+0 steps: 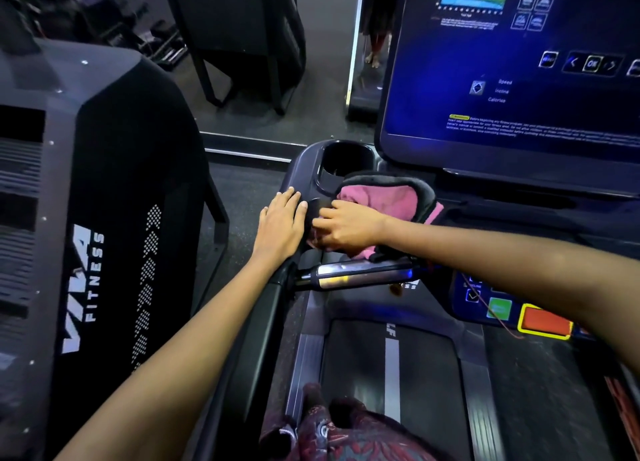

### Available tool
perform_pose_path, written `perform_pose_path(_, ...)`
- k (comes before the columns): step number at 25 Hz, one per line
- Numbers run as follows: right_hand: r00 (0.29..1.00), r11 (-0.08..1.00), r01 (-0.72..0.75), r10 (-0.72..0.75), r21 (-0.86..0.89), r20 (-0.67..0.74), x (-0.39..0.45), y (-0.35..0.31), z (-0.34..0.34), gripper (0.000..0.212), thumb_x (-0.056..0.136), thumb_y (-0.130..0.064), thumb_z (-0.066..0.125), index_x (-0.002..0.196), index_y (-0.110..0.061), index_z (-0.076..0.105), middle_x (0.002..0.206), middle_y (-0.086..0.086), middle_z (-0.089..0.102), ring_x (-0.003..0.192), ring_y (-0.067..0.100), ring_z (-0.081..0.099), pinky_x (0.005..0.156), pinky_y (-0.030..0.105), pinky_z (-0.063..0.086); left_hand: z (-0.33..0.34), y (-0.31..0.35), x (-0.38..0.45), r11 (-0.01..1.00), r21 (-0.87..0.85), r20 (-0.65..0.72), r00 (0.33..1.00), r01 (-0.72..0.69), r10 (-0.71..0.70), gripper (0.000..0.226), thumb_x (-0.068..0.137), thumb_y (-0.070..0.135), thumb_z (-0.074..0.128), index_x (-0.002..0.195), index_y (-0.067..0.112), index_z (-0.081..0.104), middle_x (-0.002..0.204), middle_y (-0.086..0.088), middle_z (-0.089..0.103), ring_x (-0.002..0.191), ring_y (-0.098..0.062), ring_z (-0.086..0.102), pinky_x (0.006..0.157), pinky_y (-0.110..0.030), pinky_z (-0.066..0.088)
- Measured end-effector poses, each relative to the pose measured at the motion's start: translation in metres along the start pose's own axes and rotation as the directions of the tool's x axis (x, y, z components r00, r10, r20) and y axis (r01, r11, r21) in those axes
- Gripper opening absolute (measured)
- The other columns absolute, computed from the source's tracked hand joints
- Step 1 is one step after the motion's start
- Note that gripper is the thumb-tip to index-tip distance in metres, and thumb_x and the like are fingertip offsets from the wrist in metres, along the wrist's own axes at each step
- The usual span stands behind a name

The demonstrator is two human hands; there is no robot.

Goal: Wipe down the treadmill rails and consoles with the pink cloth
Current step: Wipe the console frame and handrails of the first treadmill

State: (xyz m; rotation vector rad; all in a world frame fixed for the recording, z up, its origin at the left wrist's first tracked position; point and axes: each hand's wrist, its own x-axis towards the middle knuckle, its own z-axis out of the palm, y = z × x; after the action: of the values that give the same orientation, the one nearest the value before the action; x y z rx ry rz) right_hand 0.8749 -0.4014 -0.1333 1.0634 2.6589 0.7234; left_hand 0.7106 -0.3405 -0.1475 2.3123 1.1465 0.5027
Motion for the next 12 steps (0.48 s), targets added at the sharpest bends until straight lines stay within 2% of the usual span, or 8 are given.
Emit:
perform_pose_path(2, 0.999, 1.000, -0.010, 0.010, 0.001, 0.033, 0.002, 0.017, 0.000, 0.038, 0.087, -0.040, 0.035, 0.086, -0.029, 0.071, 0.081, 0.000, 0.058, 0.067, 0.019, 0.054, 0.051, 0.028, 0.035, -0.001, 0.000, 0.000, 1.000, -0.024, -0.003, 1.000, 0.005, -0.005, 0.044, 0.101, 0.032, 0.028, 0.139, 0.014, 0.042, 0.151, -0.001, 0.032, 0.142, -0.017, 0.020, 0.115, -0.041, 0.017)
perform_pose_path(5, 0.989, 0.989, -0.145, 0.145, 0.008, -0.029, 0.000, 0.025, 0.003, 0.037, 0.091, -0.044, 0.035, 0.098, -0.029, 0.068, 0.086, 0.002, 0.059, 0.070, 0.020, 0.053, 0.054, 0.030, 0.037, 0.000, -0.001, 0.001, 0.999, -0.035, -0.006, 1.000, 0.004, -0.004, 0.044, 0.101, 0.032, 0.028, 0.139, 0.015, 0.042, 0.151, 0.000, 0.032, 0.142, -0.017, 0.020, 0.115, -0.041, 0.017)
perform_pose_path(6, 0.993, 0.993, -0.115, 0.114, -0.007, -0.038, 0.000, 0.016, 0.007, 0.036, 0.090, -0.043, 0.036, 0.094, -0.029, 0.070, 0.085, 0.001, 0.059, 0.069, 0.019, 0.053, 0.053, 0.029, 0.035, 0.001, -0.002, 0.002, 0.999, -0.035, -0.004, 1.000, 0.008, -0.008, 0.044, 0.101, 0.032, 0.028, 0.139, 0.015, 0.042, 0.151, 0.000, 0.032, 0.142, -0.017, 0.020, 0.116, -0.041, 0.017)
perform_pose_path(8, 0.996, 0.998, -0.065, 0.065, -0.003, 0.064, -0.001, -0.001, 0.006, 0.033, 0.086, -0.041, 0.041, 0.080, -0.029, 0.071, 0.080, -0.002, 0.058, 0.066, 0.017, 0.052, 0.051, 0.027, 0.031, 0.002, -0.003, 0.002, 1.000, -0.011, -0.003, 1.000, 0.005, -0.005, 0.044, 0.101, 0.032, 0.030, 0.139, 0.014, 0.040, 0.151, -0.001, 0.031, 0.142, -0.018, 0.019, 0.115, -0.042, 0.017)
perform_pose_path(9, 0.989, 0.996, -0.090, 0.088, 0.014, 0.115, -0.002, 0.000, 0.003, 0.033, 0.085, -0.041, 0.041, 0.077, -0.030, 0.071, 0.079, -0.002, 0.058, 0.064, 0.017, 0.053, 0.050, 0.027, 0.031, 0.002, -0.004, 0.002, 1.000, 0.021, -0.003, 1.000, -0.007, 0.007, 0.044, 0.100, 0.031, 0.033, 0.140, 0.014, 0.039, 0.152, -0.001, 0.030, 0.142, -0.019, 0.020, 0.115, -0.042, 0.017)
perform_pose_path(11, 0.974, 0.978, -0.210, 0.208, 0.016, 0.090, -0.004, 0.010, -0.002, 0.034, 0.084, -0.043, 0.040, 0.084, -0.032, 0.072, 0.081, 0.000, 0.059, 0.065, 0.018, 0.054, 0.050, 0.026, 0.034, 0.003, -0.006, 0.003, 0.996, 0.084, 0.009, 0.999, -0.032, 0.032, 0.045, 0.098, 0.028, 0.039, 0.141, 0.013, 0.037, 0.152, -0.002, 0.028, 0.142, -0.021, 0.020, 0.115, -0.043, 0.018)
perform_pose_path(12, 0.949, 0.951, -0.308, 0.305, 0.015, 0.084, -0.004, 0.012, -0.005, 0.027, 0.082, -0.042, 0.048, 0.091, -0.032, 0.072, 0.084, 0.002, 0.060, 0.067, 0.020, 0.056, 0.050, 0.026, 0.037, 0.004, -0.007, 0.004, 0.994, 0.100, 0.011, 0.999, -0.036, 0.035, 0.046, 0.098, 0.027, 0.040, 0.141, 0.012, 0.036, 0.152, -0.003, 0.028, 0.142, -0.022, 0.020, 0.115, -0.044, 0.019)
